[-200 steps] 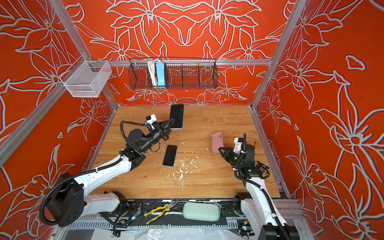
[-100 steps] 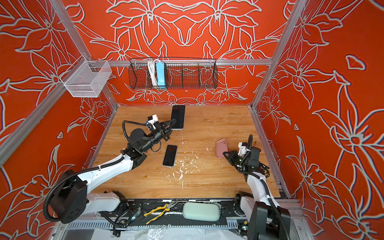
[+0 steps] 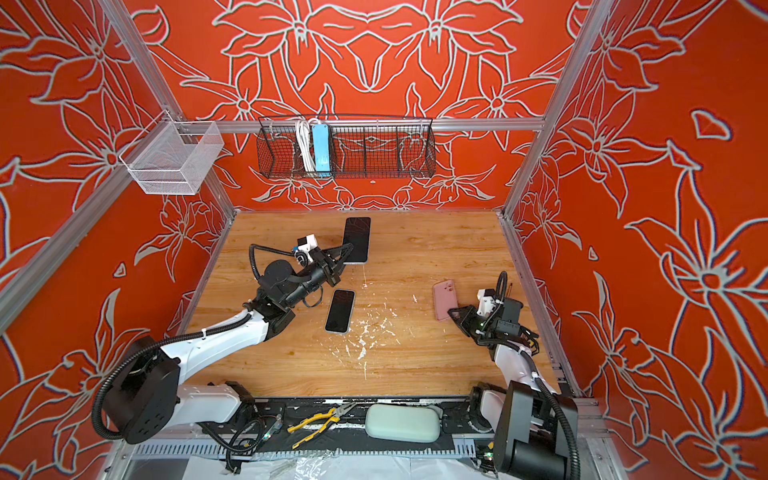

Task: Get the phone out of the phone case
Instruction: 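Lay the pink case flat on the table and open the right gripper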

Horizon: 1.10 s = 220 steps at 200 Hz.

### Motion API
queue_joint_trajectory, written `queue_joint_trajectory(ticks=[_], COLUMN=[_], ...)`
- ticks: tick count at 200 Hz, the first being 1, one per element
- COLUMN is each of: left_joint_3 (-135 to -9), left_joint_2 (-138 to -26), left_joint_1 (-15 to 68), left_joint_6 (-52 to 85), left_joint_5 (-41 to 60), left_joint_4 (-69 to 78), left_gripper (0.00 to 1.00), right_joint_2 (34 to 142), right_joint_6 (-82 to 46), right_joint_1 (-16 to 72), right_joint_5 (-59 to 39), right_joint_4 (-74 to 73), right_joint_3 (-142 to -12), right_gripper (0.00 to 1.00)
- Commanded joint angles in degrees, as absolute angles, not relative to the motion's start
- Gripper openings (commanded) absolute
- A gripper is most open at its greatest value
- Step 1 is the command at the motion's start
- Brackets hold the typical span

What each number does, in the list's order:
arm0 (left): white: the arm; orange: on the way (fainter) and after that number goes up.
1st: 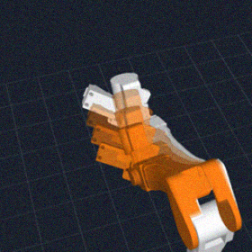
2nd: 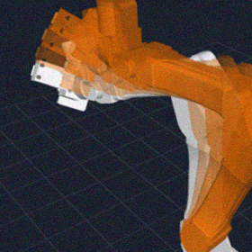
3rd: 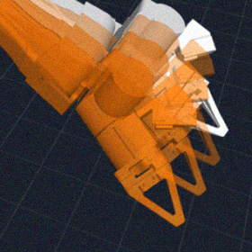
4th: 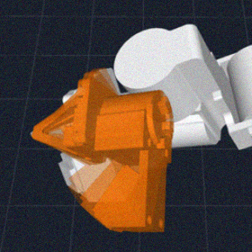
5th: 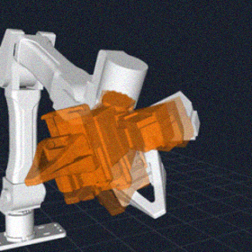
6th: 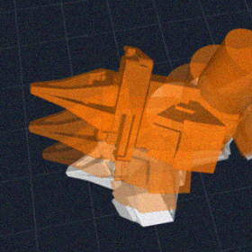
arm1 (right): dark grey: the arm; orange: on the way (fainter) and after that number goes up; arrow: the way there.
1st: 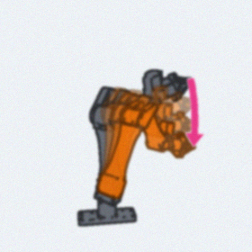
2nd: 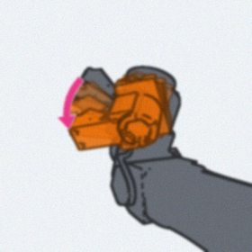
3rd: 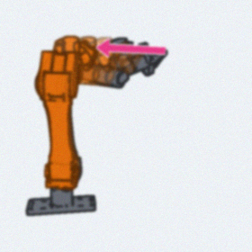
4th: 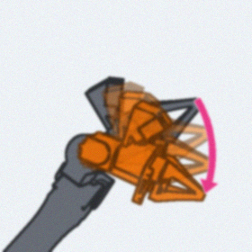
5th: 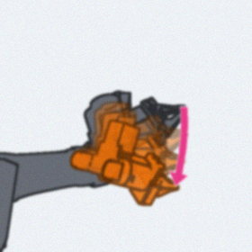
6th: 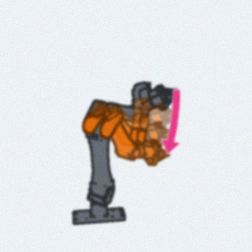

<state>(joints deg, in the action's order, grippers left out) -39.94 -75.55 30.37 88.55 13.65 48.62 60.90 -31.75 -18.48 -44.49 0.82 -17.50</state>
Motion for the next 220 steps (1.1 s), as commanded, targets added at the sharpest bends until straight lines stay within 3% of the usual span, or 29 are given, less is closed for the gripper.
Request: queue_joint_trajectory(ticks=[1, 83, 220], left_joint_3=[-40.0, -39.66, -39.44], left_joint_2=[-75.3, -74.89, -76.09], left_joint_1=[30.15, 30.17, 30.15], left_joint_6=[88.64, 88.66, 87.67], left_joint_5=[13.91, 14.02, 14.87], left_joint_4=[54.73, 54.67, 54.55], left_gripper=[0.0, 0.0, 0.0], right_joint_2=[61.31, 59.4, 56.83], right_joint_6=[-30.12, -30.84, -29.54], right_joint_1=[-19.07, -19.34, -19.4], right_joint_5=[-42.95, -35.75, -29.95], right_joint_4=[0.61, 5.72, 10.52], right_joint_3=[-17.14, -18.19, -21.87], right_gripper=[0.25, 0.34, 0.35])
